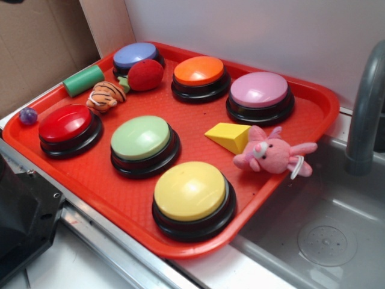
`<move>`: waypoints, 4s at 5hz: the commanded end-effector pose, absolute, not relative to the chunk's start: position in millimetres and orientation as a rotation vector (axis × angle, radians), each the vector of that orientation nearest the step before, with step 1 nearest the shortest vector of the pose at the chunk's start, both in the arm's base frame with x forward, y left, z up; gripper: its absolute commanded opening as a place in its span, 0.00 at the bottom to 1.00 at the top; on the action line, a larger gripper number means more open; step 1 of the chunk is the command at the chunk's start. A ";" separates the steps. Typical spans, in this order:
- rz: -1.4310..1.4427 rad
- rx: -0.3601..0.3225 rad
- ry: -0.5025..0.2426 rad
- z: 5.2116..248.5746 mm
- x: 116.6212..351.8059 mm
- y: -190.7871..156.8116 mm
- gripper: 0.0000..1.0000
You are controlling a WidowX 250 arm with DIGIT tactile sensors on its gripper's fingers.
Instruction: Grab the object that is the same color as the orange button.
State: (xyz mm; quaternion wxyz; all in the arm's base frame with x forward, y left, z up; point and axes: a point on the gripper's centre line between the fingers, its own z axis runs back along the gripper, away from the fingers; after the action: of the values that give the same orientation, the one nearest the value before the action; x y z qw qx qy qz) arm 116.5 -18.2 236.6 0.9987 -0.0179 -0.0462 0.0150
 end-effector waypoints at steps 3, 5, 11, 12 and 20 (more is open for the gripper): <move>0.263 -0.007 -0.143 206.0 134.7 11.8 1.00; 0.548 -0.036 -0.224 159.9 158.9 46.0 1.00; 0.849 0.091 -0.287 52.7 212.4 112.7 1.00; 0.832 0.060 -0.275 37.5 213.6 111.7 1.00; 0.198 -0.016 -0.179 139.1 224.6 10.2 0.00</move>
State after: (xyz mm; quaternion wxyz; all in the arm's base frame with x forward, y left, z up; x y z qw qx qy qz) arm 219.9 4.1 120.9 0.9932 -0.0066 -0.0564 0.1018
